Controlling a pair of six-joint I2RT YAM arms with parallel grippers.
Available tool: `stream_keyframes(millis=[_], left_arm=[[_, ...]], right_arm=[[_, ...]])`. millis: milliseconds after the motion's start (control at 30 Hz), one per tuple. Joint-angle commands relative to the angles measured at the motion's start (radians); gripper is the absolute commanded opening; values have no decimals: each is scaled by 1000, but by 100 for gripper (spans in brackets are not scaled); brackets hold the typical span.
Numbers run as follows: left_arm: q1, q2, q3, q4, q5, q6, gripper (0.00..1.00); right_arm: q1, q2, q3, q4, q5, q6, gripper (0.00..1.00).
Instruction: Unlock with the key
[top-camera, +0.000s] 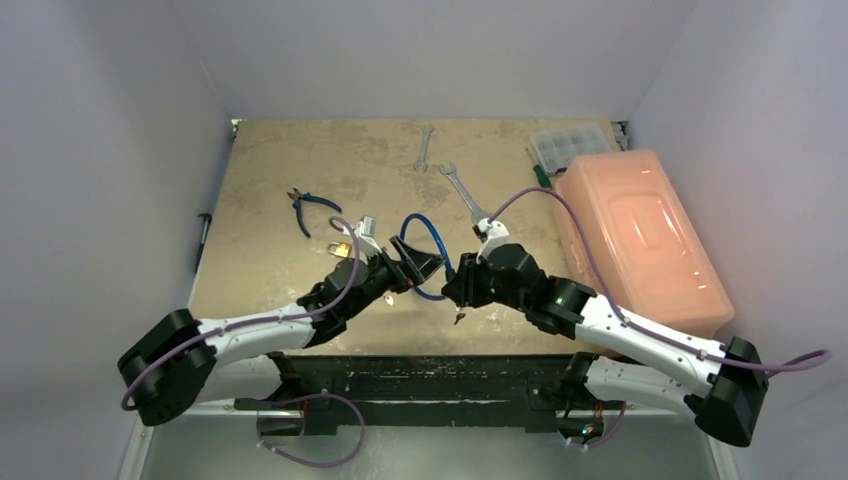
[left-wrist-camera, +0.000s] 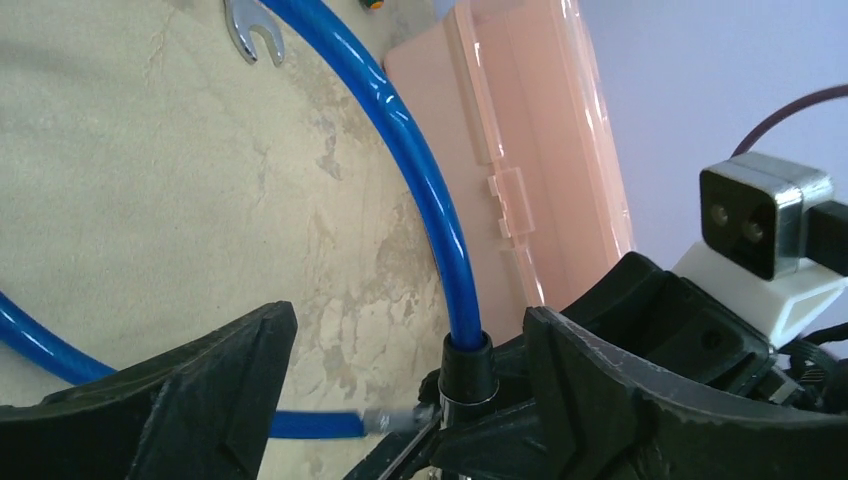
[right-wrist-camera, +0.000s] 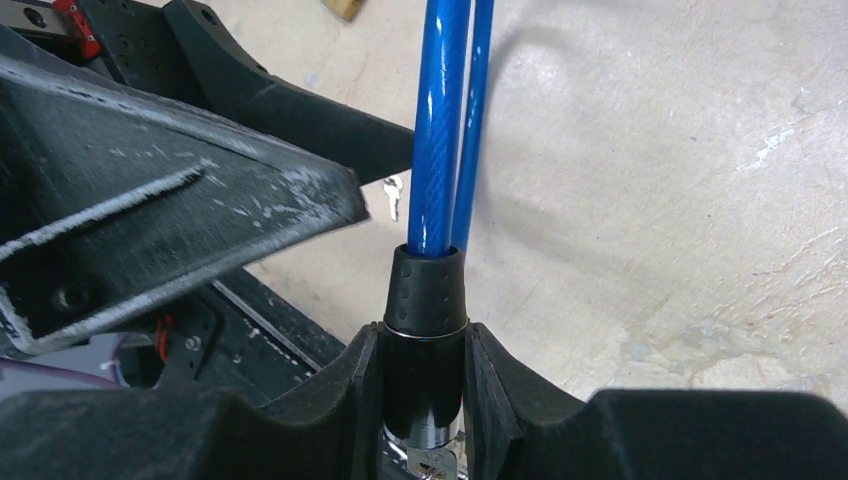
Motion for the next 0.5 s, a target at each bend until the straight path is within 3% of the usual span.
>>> stream_keyframes(millis=[0, 267, 467], left_arm=[[0, -138, 105, -286, -84, 78, 91], [1, -293, 258, -800, -199, 34, 91], [1, -346, 241, -882, -186, 67, 88]], right_arm=[[5, -72, -31, 129, 33, 39, 0], [-13, -127, -107, 234, 47, 119, 0], [-17, -147, -121, 245, 73, 145, 0]])
